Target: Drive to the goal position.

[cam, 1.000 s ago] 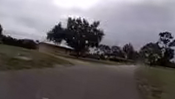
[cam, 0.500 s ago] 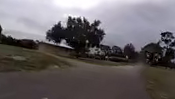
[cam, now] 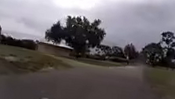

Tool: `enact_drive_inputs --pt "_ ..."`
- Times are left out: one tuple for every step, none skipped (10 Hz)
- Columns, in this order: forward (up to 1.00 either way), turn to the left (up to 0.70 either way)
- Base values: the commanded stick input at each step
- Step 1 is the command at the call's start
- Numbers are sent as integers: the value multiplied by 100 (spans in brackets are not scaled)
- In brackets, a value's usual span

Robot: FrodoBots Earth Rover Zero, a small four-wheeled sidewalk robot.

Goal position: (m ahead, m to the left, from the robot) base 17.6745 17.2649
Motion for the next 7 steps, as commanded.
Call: enact_drive_inputs --pt "84 3" --pt "84 3" --pt "84 3" --pt "84 3" --pt "84 3" --pt "84 3" --pt "84 3"
